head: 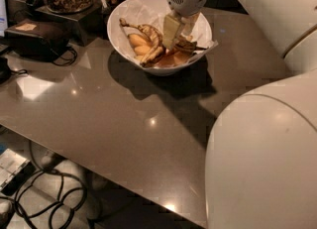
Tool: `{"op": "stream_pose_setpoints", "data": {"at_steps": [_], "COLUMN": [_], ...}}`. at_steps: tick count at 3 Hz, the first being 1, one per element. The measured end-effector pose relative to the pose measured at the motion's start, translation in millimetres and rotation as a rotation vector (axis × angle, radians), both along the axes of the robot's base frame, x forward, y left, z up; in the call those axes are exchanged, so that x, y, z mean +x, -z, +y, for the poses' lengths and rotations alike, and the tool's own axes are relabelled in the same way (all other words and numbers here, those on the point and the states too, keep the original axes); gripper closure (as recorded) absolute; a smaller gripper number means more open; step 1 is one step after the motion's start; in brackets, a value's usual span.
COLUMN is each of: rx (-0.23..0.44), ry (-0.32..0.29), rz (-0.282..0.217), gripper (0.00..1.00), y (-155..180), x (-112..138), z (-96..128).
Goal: Pick banana from white bowl
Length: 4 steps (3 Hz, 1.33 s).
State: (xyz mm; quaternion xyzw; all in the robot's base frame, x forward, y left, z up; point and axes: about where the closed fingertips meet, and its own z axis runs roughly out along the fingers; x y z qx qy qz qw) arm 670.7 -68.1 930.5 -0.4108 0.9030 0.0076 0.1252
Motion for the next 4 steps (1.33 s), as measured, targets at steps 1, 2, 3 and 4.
{"op": "stream_pose_setpoints", "data": {"at_steps": [1,2,3,4], "rx": [-0.009,-0.014,-0.012,-0.006], "ry": [-0.011,-0.009,-0.008,-0.005], "rz": [0.004,-0.001,-0.006,-0.009], "gripper": [0.52,0.71,0.95,1.0], "y": [2.8,2.9,2.3,1.7], "x": [3.2,6.1,7.2,8.2], "z": [4.2,4.1,3.4,1.9]}}
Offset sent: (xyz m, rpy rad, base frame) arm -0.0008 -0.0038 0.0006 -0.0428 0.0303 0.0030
